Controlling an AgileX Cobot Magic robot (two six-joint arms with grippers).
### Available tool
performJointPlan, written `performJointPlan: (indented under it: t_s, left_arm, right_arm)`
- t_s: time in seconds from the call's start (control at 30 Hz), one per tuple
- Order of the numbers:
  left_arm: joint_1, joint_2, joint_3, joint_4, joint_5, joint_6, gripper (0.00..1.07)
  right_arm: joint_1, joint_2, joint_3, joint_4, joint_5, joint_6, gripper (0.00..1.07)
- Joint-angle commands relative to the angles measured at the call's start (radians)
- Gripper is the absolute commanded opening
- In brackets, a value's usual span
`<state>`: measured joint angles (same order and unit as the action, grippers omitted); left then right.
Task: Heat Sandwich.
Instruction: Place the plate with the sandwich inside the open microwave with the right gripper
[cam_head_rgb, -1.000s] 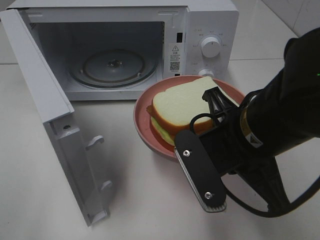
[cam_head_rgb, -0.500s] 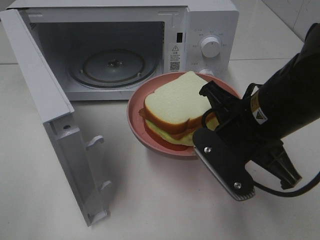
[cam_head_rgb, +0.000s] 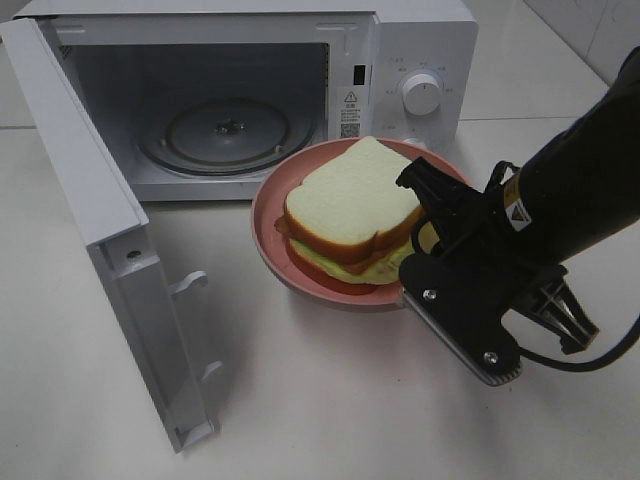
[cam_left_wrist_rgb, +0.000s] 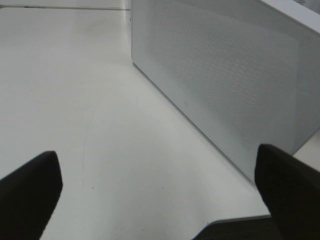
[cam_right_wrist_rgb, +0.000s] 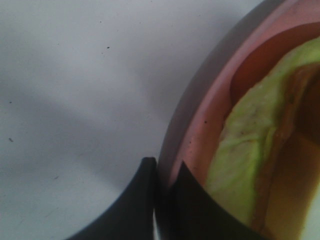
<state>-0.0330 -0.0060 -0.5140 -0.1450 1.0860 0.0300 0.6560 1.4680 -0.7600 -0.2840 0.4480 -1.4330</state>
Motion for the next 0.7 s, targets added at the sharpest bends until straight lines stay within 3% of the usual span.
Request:
performJointPlan:
  t_s: [0.03, 0.7]
  left_arm:
    - [0.005, -0.015, 0.000, -0.005, -0.014, 0.002, 0.98]
    - [0.005, -0.015, 0.000, -0.004, -0.014, 0.002, 0.98]
  right_arm:
    - [-0.002, 0.012, -0.003, 0.001, -0.094, -0.016, 0.00]
    - [0.001, 0.129, -0.070, 0.087, -0.172, -0.085, 0.00]
